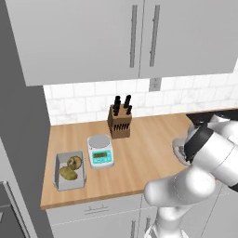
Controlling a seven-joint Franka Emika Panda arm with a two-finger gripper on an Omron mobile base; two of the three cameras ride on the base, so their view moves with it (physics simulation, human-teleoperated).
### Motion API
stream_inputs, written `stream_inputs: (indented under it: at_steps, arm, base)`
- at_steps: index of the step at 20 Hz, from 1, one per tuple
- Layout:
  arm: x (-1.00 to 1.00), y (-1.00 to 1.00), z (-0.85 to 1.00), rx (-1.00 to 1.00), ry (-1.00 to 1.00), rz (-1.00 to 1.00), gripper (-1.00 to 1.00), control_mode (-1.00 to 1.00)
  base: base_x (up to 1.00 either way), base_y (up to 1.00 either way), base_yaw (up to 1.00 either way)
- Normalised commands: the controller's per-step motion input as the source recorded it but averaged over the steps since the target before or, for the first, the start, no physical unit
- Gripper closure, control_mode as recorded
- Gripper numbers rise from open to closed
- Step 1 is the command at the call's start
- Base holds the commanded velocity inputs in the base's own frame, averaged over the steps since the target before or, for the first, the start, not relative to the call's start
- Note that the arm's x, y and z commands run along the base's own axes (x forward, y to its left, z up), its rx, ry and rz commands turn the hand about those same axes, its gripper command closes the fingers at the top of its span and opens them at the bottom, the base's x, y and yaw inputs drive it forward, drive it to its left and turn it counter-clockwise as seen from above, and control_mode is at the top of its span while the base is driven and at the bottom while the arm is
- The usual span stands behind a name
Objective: Take the meat container that has the fish and place it on the second highest rack of the freezer. Then take the vegetable container that has the potato and onion and place it on the highest rack of the freezer.
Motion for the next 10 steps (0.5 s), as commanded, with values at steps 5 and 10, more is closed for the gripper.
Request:
stream_inputs:
  at_steps: [5,10]
  arm:
    - [0.0,0.09,0.49,0.0,-0.15,0.0,1.0,-1.0]
    - [0.0,0.15,0.69,-0.01,-0.21,0.0,1.0,-1.0]
  base:
    - [0.0,0.0,0.0]
    - [0.0,0.0,0.0]
